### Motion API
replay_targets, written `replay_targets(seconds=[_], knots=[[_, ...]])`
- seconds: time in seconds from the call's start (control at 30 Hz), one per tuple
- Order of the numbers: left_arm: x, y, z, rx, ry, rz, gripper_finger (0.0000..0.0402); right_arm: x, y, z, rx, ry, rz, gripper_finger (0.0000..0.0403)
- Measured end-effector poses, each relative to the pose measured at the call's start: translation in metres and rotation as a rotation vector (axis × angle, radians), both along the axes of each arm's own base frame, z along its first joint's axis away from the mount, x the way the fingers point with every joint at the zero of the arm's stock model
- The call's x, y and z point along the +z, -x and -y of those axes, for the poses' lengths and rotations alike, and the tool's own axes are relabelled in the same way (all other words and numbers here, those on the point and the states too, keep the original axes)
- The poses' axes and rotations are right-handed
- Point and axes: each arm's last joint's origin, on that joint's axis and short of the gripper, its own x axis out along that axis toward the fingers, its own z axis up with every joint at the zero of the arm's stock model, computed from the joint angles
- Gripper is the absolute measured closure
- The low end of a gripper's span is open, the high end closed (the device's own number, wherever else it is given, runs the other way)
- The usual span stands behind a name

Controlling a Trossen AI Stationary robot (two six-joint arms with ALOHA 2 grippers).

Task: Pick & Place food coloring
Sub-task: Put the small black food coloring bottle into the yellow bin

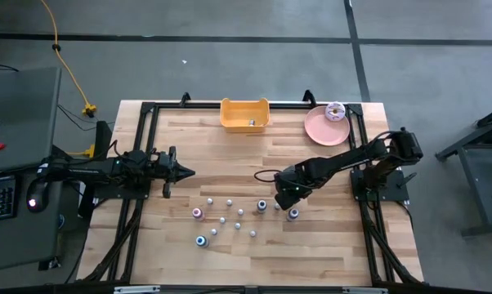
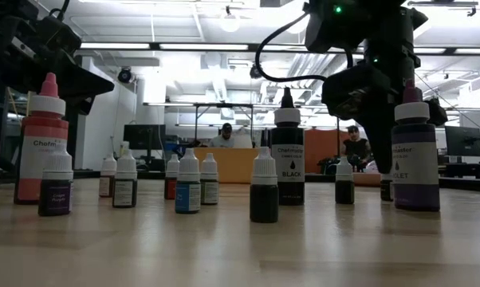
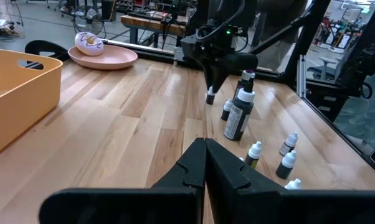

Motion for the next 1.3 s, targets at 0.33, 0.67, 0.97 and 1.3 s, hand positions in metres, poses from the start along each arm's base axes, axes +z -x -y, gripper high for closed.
replay_targets(seconds=[0.33,0.67,0.97,1.3], knots=[[0.000,0.000,0.000,0.000,0.000,0.000,0.0401,0.001,-0.001,0.000,0.021,-0.008,0.007,0.0352],[0.000,0.000,0.000,0.000,0.000,0.000,0.0401,0.016,-0.006,0.004,0.053,-0.009,0.023,0.0362],[0.000,0.000,0.000,0.000,0.000,0.000,0.0401,0.059,-0.016,0.018,0.085,0.077,0.024,0.0358],[0.000,0.000,0.000,0.000,0.000,0.000,0.0401,0.132,-0.036,0.059,0.106,0.249,0.195,0.0356]])
